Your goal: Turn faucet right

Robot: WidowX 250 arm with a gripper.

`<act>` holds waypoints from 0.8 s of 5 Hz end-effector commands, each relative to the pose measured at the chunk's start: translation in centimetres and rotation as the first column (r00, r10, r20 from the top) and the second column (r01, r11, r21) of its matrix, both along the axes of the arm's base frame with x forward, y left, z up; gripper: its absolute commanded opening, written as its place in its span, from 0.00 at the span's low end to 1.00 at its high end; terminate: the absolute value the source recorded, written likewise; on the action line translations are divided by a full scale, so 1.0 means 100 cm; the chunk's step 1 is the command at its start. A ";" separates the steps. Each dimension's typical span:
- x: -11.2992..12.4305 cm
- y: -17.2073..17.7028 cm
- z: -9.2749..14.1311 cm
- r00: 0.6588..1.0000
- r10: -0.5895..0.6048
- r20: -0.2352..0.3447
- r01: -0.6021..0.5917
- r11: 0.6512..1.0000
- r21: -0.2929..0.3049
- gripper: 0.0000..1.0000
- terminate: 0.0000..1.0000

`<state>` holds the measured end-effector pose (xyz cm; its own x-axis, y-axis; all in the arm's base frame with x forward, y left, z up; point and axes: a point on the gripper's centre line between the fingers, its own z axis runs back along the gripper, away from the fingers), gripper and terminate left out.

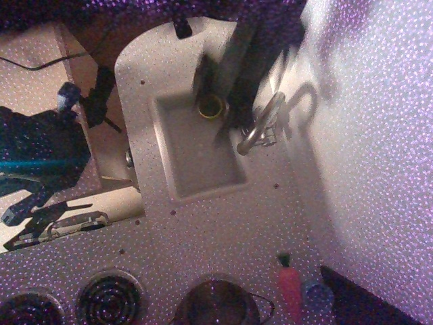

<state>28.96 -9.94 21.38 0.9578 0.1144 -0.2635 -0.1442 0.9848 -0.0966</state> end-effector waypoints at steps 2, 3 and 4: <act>0.007 0.034 -0.013 0.940 -0.024 0.341 -0.051 0.977 0.208 1.00 0.00; -0.001 0.043 -0.031 0.929 0.067 0.365 -0.126 0.982 0.141 1.00 0.00; 0.000 0.041 -0.032 0.903 0.067 0.425 -0.153 0.973 0.172 1.00 0.00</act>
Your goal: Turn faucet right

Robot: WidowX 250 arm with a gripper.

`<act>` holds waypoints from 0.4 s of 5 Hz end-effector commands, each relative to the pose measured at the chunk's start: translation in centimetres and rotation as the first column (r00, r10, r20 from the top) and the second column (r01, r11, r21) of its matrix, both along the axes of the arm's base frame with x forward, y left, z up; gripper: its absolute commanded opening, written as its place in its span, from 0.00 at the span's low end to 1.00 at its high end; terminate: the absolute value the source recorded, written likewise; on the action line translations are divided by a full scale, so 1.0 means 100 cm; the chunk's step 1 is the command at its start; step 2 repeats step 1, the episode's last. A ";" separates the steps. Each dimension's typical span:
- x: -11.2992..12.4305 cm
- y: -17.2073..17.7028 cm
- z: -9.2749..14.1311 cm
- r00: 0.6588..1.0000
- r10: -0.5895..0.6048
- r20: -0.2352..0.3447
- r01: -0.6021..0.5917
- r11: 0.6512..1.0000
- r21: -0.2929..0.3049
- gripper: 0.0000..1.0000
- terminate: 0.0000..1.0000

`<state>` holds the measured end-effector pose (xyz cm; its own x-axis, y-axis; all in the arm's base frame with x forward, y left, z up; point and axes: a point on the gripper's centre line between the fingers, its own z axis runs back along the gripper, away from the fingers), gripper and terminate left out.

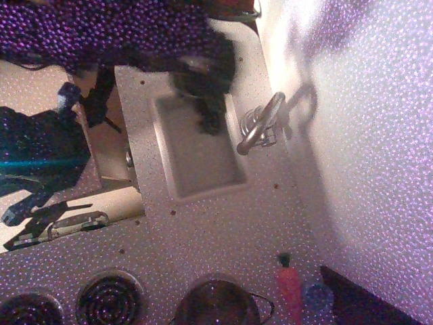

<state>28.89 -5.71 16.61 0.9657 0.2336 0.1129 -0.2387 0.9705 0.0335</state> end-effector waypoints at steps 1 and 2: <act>0.013 0.002 0.023 0.945 0.045 0.324 0.003 0.990 -0.144 1.00 1.00; 0.013 0.002 0.023 0.945 0.045 0.324 0.003 0.990 -0.144 1.00 1.00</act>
